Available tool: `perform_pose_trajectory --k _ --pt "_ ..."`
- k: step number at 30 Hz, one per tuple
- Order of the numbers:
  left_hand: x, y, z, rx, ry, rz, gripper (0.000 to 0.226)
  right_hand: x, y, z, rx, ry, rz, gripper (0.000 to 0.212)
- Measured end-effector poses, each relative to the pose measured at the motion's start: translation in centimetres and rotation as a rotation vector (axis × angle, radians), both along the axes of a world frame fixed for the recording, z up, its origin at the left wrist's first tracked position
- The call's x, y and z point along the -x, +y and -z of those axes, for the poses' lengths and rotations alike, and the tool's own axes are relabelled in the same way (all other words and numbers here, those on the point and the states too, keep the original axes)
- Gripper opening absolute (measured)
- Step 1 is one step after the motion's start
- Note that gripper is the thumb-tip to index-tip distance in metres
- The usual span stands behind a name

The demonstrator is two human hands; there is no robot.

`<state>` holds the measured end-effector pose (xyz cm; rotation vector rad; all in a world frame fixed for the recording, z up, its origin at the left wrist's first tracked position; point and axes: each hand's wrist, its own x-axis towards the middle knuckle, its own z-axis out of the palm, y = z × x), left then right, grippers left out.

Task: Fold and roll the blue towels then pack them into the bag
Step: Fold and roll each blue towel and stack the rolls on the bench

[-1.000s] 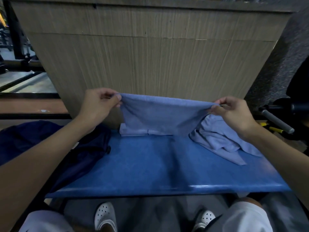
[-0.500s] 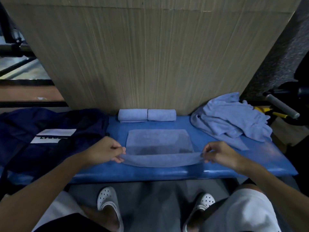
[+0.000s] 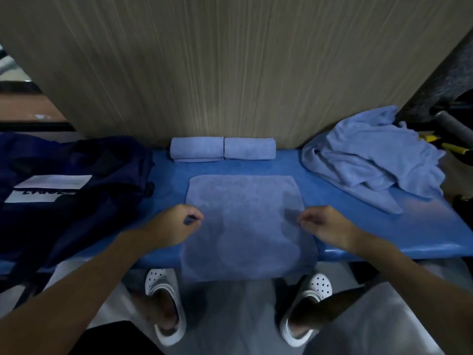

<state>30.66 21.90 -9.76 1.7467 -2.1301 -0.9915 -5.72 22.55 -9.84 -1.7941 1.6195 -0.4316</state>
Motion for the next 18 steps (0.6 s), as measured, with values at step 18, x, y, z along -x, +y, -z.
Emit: perform_pose_trajectory --k 18 --pt "1.7 -10.7 4.3 0.329 -0.15 -0.265 0.029 -1.8 -10.8 3.7 0.218 0.148 0.322 0.041"
